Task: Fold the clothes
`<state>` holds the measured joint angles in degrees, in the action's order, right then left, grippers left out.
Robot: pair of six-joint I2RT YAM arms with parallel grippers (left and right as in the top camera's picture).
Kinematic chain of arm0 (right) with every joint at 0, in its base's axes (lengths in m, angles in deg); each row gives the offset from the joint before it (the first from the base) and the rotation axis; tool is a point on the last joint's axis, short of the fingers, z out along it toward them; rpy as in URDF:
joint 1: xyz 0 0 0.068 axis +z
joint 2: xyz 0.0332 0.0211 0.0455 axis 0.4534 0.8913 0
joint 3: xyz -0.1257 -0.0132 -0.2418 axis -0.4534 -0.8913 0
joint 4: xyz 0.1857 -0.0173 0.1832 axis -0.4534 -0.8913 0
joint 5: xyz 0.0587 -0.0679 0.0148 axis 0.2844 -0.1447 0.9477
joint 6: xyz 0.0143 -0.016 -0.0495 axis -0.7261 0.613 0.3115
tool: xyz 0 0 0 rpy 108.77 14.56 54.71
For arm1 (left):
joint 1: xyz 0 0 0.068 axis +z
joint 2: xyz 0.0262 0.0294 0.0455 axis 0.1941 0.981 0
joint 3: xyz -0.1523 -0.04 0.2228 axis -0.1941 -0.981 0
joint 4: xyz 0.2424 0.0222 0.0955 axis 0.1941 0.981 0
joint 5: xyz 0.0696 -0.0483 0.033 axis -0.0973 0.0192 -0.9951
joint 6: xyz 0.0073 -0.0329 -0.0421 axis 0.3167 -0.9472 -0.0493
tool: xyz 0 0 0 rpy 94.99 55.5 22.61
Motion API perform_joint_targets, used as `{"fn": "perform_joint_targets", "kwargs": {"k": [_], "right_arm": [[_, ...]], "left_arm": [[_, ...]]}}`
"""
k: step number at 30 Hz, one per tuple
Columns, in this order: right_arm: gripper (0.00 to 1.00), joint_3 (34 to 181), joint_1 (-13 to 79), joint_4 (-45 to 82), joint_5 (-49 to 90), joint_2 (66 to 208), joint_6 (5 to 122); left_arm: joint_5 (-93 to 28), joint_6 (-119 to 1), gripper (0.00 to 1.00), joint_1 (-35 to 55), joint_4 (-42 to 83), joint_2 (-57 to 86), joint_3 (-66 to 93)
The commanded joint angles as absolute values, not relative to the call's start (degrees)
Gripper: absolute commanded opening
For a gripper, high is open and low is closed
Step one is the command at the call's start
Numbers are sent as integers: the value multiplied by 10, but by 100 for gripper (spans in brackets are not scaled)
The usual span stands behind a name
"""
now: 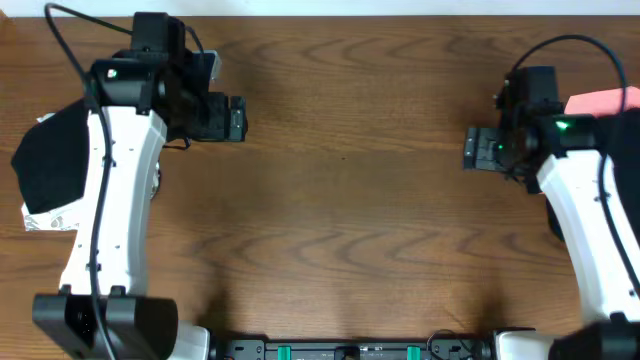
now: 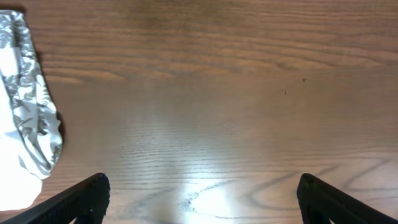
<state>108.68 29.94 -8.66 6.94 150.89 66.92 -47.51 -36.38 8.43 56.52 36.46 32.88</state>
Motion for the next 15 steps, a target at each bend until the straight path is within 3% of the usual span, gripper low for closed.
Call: {"fn": "perform_joint_targets", "kwargs": {"k": [1, 7, 12, 15], "right_arm": [[88, 1087, 287, -83, 85, 1428, 686], [89, 1064, 286, -78, 116, 1302, 686], [99, 950, 289, -37, 116, 1176, 686], [99, 872, 289, 5, 108, 1106, 686]], "left_arm": [[-482, -365, 96, 85, 566, 304, 307], [-463, -346, 96, 74, 498, 143, 184], [-463, -340, 96, 61, 452, -19, 36], [-467, -340, 98, 61, 427, -86, -28]]}}
